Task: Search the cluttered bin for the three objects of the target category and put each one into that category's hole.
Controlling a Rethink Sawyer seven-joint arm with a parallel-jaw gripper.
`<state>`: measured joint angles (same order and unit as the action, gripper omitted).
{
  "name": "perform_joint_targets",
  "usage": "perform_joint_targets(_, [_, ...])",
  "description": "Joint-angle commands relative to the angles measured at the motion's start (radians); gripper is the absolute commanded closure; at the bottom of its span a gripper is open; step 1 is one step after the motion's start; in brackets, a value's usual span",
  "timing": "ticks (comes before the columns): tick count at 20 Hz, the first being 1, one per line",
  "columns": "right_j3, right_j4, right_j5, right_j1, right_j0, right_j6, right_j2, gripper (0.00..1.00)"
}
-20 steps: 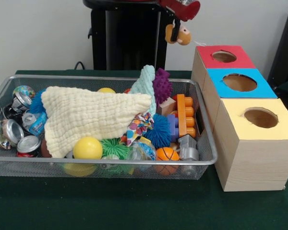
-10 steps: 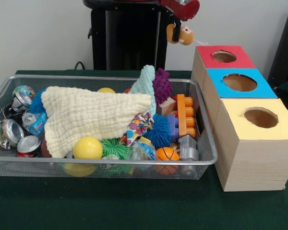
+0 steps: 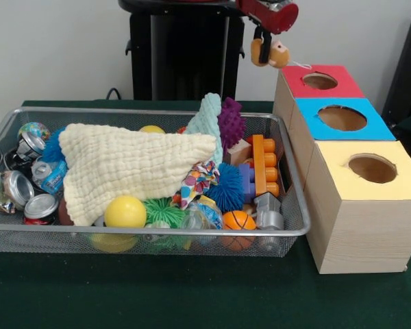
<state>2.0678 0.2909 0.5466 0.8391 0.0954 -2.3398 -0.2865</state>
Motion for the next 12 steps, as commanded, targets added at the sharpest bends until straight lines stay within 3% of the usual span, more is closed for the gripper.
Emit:
perform_joint_targets(1, [-0.047,0.081,0.015,-0.036,0.007,-0.176,0.122,1.0])
perform_joint_targets(12, [-0.101,0.101,0.093,-0.044,0.055,-0.227,0.091,1.0])
